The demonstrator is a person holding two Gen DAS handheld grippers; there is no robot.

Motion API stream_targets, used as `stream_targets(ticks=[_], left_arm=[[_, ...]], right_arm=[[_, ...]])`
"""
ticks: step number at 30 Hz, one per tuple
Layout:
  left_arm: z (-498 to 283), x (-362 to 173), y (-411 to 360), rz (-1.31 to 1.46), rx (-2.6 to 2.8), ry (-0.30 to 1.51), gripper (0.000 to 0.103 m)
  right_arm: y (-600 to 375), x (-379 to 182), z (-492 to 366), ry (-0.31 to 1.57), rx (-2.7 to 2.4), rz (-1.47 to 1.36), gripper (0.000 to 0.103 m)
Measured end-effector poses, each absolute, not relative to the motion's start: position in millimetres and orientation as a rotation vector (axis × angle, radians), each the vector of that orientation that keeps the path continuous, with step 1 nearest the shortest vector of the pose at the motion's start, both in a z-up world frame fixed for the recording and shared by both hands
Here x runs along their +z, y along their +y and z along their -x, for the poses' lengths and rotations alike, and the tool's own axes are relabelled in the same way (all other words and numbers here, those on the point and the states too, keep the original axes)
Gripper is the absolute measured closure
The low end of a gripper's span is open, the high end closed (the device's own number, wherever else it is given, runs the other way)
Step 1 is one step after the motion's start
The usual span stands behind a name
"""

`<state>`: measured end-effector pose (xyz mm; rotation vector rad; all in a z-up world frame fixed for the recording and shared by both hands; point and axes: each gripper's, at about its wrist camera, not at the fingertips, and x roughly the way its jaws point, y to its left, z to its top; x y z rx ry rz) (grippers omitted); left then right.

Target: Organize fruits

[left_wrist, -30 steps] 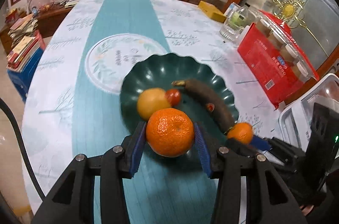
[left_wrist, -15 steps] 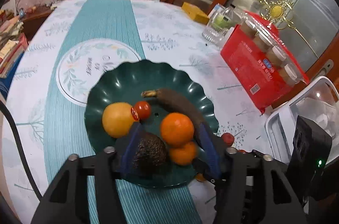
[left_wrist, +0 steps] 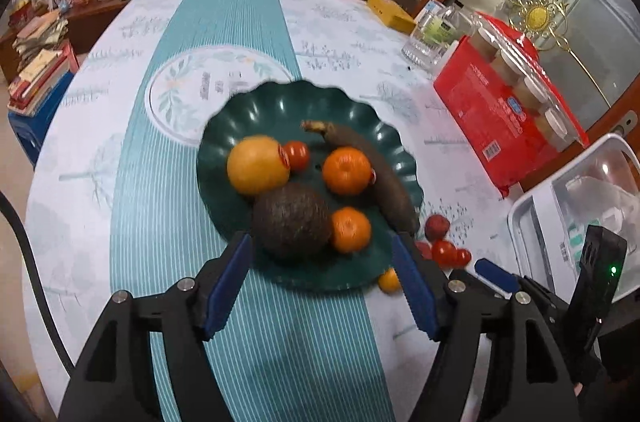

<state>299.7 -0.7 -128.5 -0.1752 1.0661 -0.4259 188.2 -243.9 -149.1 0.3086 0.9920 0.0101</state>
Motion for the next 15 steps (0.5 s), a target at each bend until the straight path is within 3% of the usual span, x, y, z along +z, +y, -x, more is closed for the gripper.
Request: stream_targets(ticks=[15], left_arm=[[-246, -142, -28, 0.175, -0.408, 1.155, 0.033]], right_arm=[[-275, -131, -142, 0.910, -0.031, -0.223, 0.038]])
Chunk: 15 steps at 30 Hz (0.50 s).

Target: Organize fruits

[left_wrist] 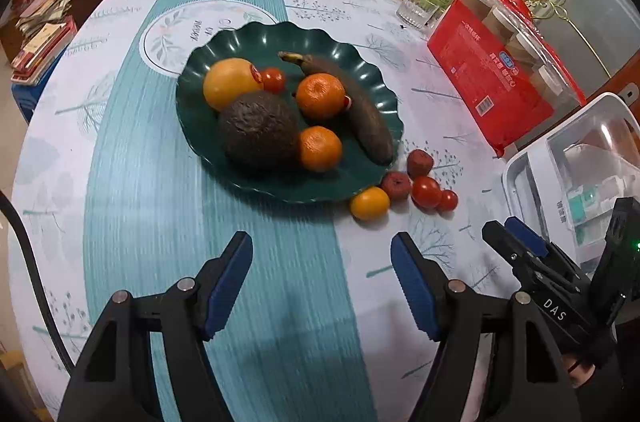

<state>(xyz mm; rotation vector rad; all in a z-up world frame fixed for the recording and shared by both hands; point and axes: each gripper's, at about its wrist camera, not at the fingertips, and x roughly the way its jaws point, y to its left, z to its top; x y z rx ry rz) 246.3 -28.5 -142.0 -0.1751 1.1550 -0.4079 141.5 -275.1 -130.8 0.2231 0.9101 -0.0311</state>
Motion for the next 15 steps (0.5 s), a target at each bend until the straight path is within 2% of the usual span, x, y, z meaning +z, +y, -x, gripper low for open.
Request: stream_targets(ticks=[15], left_arm=[[-237, -142, -74, 0.216, -0.301, 1.151, 0.033]], right_arm=[[-293, -122, -145, 0.883, 0.105, -0.008, 0.038]])
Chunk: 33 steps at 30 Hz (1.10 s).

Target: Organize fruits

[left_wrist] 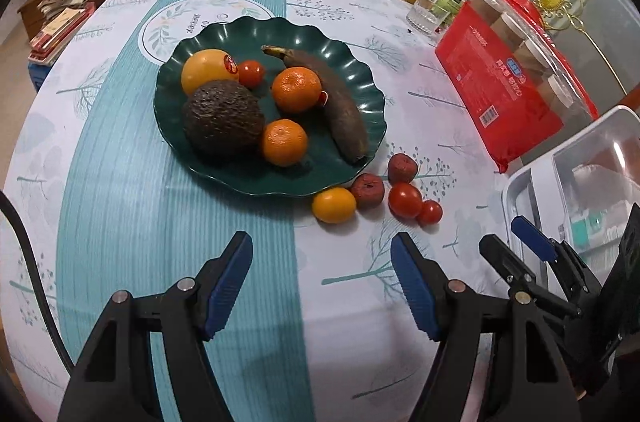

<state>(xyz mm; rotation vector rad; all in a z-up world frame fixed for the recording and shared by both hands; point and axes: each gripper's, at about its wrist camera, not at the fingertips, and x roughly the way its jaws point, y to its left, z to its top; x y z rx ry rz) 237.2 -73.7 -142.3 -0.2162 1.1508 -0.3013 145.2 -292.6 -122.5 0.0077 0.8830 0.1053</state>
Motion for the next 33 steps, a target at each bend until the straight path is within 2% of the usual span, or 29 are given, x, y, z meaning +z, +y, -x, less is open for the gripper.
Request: stream_targets(ticks=[5, 12, 22, 25, 27, 31, 33], left_arm=[[-240, -154, -86, 0.232, -0.263, 1.152, 0.033], [-249, -179, -101, 0.243, -0.224, 1.171, 0.040], [-259, -206, -119, 0.226, -0.205, 1.144, 0.041], [-261, -210, -123, 0.207, -0.197, 1.130, 0.046], [-263, -212, -123, 0.200, -0.193, 1.126, 0.052], [-265, -212, -123, 0.194, -0.189, 1.111, 0.055], [-267, -213, -123, 0.195, -0.188, 1.105, 0.062]], right_arm=[[-297, -131, -151, 0.878, 0.161, 0.048, 0.038], [-292, -156, -162, 0.902, 0.243, 0.142, 0.039], [-284, -185, -175, 0.914, 0.326, 0.208, 0.050], [-284, -188, -179, 0.916, 0.341, 0.207, 0.053], [-284, -191, -182, 0.921, 0.349, 0.200, 0.056], [-285, -194, -186, 0.929, 0.363, 0.184, 0.063], [-283, -195, -186, 0.933, 0.368, 0.184, 0.064]])
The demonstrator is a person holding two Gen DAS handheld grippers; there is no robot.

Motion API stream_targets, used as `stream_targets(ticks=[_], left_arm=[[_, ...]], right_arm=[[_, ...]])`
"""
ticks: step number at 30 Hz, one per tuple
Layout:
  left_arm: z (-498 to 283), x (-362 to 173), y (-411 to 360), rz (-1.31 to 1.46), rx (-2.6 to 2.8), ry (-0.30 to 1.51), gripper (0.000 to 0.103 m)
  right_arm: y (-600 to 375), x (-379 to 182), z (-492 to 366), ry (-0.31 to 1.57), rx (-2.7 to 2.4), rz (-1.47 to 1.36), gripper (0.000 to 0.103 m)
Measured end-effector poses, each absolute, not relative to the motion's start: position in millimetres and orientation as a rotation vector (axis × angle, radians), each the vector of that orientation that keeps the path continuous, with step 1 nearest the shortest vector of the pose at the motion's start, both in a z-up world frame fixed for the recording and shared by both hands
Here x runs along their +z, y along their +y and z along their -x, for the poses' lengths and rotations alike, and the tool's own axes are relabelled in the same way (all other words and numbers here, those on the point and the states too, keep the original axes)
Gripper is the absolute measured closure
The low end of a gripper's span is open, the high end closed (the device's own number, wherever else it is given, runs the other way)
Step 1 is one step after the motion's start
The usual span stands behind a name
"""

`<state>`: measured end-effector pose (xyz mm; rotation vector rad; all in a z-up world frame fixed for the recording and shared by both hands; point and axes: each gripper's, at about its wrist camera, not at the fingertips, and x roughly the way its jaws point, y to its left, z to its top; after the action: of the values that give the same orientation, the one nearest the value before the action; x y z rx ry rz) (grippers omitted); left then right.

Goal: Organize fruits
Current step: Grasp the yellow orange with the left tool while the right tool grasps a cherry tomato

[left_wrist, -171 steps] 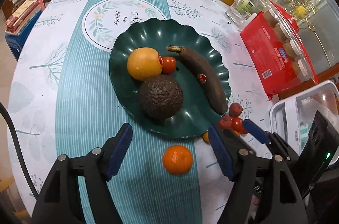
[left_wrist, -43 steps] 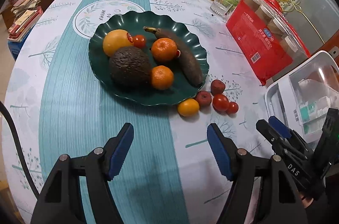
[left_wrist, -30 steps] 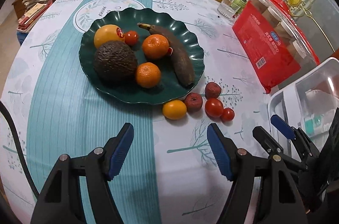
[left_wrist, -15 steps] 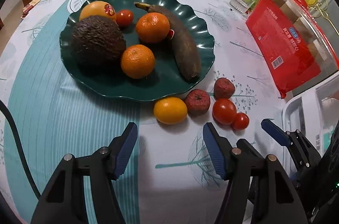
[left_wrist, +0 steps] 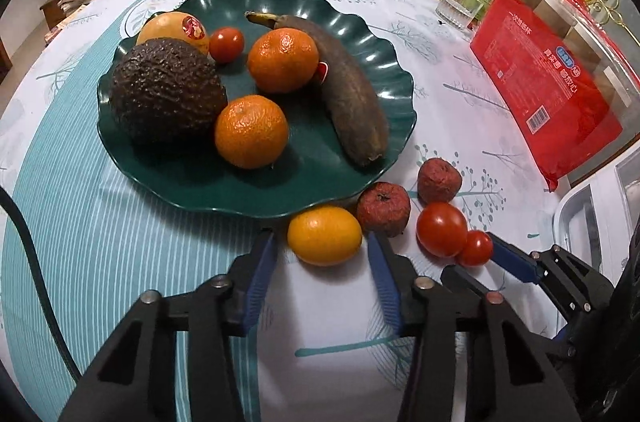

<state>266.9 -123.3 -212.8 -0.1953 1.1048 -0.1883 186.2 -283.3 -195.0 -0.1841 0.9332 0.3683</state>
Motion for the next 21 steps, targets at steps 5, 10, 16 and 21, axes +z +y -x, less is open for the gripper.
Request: stream_targets(ticks=[5, 10, 16, 21], left_arm=[[-267, -213, -123, 0.186, -0.196, 1.098, 0.067], [-268, -212, -124, 0.179, -0.199, 1.097, 0.067], [-260, -207, -118, 0.182, -0.194, 1.108, 0.067], [-248, -194, -107, 0.177, -0.185, 1.106, 0.067]], right_arm=[[-283, -197, -188, 0.942, 0.374, 0.174, 0.071], [-284, -197, -189, 0.951, 0.369, 0.175, 0.072], [-280, -195, -184, 0.981, 0.382, 0.193, 0.076], [-271, -193, -176, 1.002, 0.413, 0.208, 0.077]])
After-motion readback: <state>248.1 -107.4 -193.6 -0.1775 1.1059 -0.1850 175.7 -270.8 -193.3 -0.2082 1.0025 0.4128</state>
